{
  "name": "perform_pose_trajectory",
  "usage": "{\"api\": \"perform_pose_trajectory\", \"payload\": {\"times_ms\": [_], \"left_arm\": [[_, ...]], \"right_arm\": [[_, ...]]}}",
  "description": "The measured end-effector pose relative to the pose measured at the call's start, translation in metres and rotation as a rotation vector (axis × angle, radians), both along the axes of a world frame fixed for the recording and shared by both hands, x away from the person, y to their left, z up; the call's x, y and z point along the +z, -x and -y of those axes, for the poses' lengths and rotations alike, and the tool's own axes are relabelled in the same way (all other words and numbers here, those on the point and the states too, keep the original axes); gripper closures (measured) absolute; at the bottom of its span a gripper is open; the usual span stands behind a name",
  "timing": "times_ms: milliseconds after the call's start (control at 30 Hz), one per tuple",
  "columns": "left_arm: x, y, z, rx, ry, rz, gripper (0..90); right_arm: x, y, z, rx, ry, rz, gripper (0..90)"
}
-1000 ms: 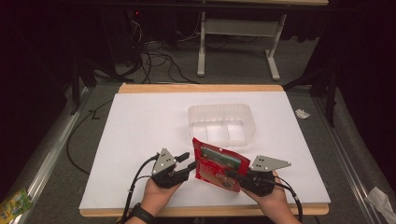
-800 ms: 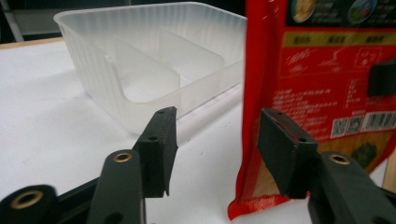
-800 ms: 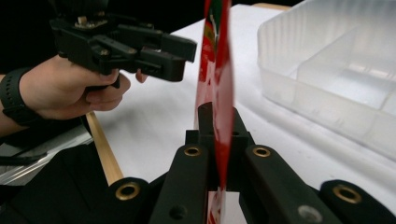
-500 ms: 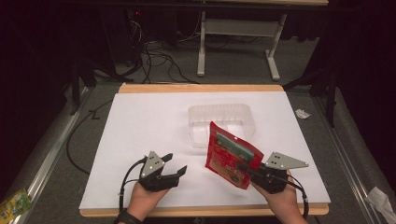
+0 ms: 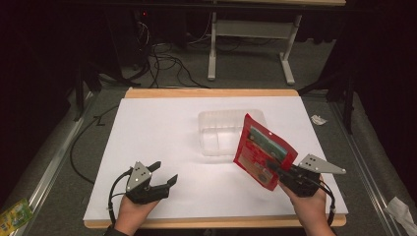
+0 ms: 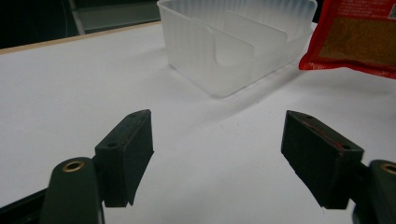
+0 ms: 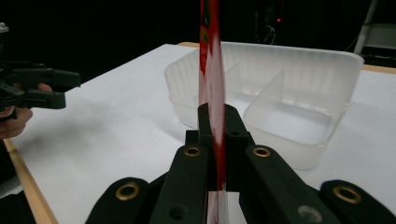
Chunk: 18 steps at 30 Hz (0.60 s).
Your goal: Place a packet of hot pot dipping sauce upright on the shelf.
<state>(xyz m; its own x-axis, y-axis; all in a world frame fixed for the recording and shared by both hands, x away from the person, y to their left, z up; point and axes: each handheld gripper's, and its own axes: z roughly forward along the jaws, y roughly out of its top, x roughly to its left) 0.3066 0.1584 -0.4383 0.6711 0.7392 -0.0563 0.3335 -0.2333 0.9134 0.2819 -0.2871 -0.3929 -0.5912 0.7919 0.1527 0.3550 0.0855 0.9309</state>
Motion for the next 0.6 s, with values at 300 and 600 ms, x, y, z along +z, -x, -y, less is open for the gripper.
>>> {"api": "perform_pose_trajectory", "payload": {"times_ms": [300,600], "left_arm": [[0.0012,-0.0019,-0.001,-0.023,0.019,0.006,24.8],[0.0028,-0.0007,-0.0043,-0.014,0.048,0.005,24.4]], "right_arm": [[0.0043,-0.003,0.0064,-0.049,-0.027,0.003,90.0],[0.0072,-0.0063,0.0067,-0.076,-0.033,0.009,90.0]]}}
